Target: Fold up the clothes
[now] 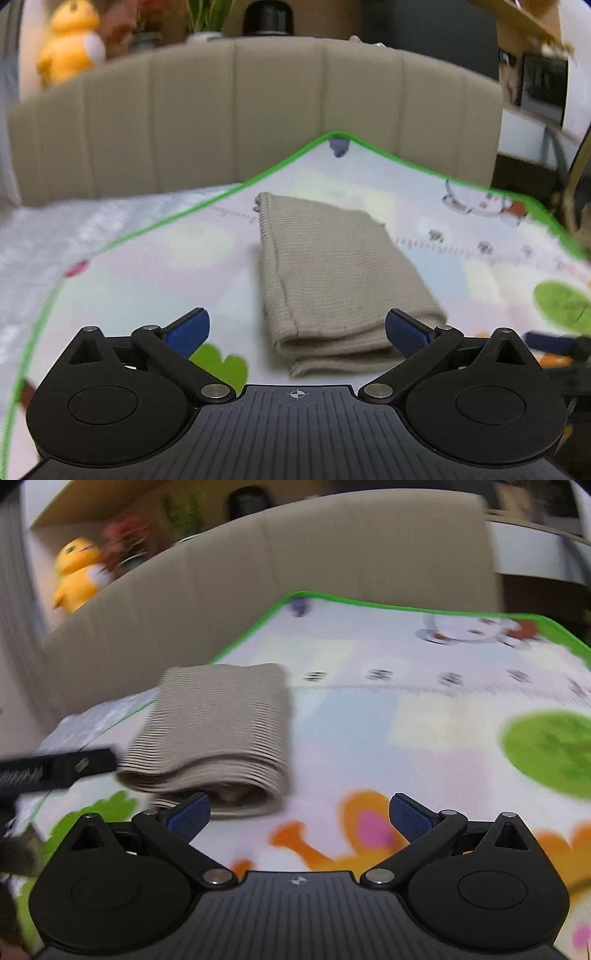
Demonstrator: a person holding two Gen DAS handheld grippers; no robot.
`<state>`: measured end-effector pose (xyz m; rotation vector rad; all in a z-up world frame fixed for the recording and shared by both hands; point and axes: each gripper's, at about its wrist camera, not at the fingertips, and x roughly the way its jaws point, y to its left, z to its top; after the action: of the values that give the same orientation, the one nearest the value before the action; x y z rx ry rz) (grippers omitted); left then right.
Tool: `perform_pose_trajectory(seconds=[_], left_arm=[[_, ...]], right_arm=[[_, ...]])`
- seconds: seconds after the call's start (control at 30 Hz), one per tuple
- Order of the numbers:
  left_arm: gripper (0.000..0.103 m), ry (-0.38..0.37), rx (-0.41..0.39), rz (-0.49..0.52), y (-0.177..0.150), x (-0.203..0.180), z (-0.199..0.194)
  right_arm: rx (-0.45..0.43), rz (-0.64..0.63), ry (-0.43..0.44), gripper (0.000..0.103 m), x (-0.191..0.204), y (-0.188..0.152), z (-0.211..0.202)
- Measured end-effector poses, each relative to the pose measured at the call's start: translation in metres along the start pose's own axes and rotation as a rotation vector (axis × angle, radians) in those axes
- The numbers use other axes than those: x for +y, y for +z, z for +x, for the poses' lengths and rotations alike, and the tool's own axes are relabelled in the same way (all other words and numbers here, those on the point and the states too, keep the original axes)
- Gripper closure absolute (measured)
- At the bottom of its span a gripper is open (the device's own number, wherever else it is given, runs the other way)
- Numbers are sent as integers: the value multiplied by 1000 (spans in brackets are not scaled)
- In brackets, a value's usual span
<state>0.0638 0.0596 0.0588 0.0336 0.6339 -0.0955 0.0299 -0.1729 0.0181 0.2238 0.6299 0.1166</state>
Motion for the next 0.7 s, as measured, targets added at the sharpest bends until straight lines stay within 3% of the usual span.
perform_pose_trajectory(seconds=[0.1,0.3,0.37,0.5,0.7], left_arm=[[0,46,43,-1,-10,-8,1],[0,137,128,-2,-31,-24,2],[0,167,157,-2,-38,-29,2],[0,142,348,-135,-48,-8,28],[0,187,351,-54,-58,-21,25]], right_arm=[[51,13,-47,0,-3,-1,7],[215,0,-47,0,-5,-3,22],[226,-32,-61,0,-1,-5,22],[241,-99,-88,0,7,-10,24],[235,-123,-123,0,12,-12,26]])
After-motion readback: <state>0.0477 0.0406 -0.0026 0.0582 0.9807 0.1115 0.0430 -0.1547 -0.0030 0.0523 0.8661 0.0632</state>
